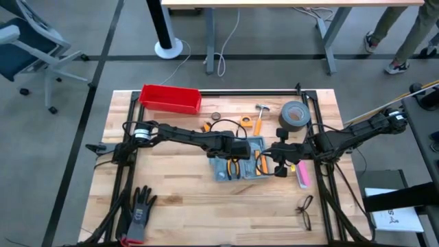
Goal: Prefit tool cases
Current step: Put the pliers into the gray toolbox
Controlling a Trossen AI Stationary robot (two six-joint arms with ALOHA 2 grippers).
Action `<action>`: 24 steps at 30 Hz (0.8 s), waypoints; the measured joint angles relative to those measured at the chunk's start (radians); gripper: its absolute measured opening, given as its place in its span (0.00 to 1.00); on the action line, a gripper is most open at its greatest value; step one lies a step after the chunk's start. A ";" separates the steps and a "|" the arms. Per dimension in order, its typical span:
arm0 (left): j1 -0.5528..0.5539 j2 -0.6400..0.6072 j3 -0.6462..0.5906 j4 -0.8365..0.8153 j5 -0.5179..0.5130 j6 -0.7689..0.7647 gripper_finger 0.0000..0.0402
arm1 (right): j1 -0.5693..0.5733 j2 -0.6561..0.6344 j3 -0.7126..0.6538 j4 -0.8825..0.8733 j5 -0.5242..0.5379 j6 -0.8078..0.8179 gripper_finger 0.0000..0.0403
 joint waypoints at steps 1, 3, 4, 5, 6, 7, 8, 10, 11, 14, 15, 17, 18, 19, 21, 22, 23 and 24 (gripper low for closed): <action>0.001 0.000 -0.014 0.014 0.009 0.001 0.23 | 0.000 0.000 0.000 0.000 0.000 0.000 0.06; 0.001 0.001 -0.040 0.046 0.016 0.009 0.23 | 0.000 0.000 0.000 0.000 0.000 0.000 0.06; 0.001 0.002 -0.050 0.063 0.018 0.016 0.23 | 0.000 0.000 0.000 0.000 0.000 0.000 0.06; 0.001 0.002 -0.060 0.083 0.019 0.023 0.23 | 0.000 0.000 0.000 0.000 0.000 0.000 0.06; 0.001 0.001 -0.071 0.104 0.019 0.028 0.23 | 0.000 0.000 0.000 0.000 0.000 0.000 0.06; 0.001 0.000 -0.083 0.125 0.018 0.031 0.23 | 0.000 0.000 0.000 0.000 0.000 0.000 0.06; 0.001 -0.001 -0.092 0.139 0.017 0.032 0.23 | 0.000 0.000 0.000 0.000 0.000 0.000 0.06; 0.001 -0.003 -0.101 0.143 0.017 0.033 0.23 | 0.000 0.000 0.000 0.000 0.000 0.000 0.06; 0.001 -0.003 -0.103 0.142 0.018 0.036 0.22 | 0.000 0.000 0.000 0.000 0.000 0.000 0.06; 0.001 -0.003 -0.104 0.140 0.025 0.053 0.22 | 0.000 -0.004 0.000 0.000 0.000 0.000 0.06; 0.001 -0.003 -0.104 0.139 0.028 0.058 0.22 | 0.000 -0.006 0.000 0.000 0.000 0.001 0.06; 0.001 -0.003 -0.095 0.132 0.034 0.087 0.21 | 0.000 -0.012 0.000 -0.001 0.000 0.003 0.06; 0.001 -0.002 -0.089 0.129 0.036 0.098 0.21 | 0.000 -0.014 0.000 0.000 0.000 0.003 0.06; 0.001 -0.001 -0.084 0.125 0.037 0.105 0.22 | 0.000 -0.017 0.001 0.000 0.000 0.003 0.06; 0.001 0.000 -0.074 0.117 0.039 0.117 0.22 | 0.000 -0.027 0.001 -0.007 0.000 0.007 0.06; 0.001 0.000 -0.068 0.111 0.040 0.125 0.22 | 0.000 -0.033 0.001 -0.008 -0.001 0.011 0.06; 0.001 0.000 -0.063 0.106 0.042 0.134 0.22 | 0.000 -0.041 0.001 -0.018 -0.008 0.011 0.06; 0.001 0.000 -0.058 0.100 0.041 0.143 0.22 | 0.000 -0.048 0.001 -0.034 -0.026 0.004 0.06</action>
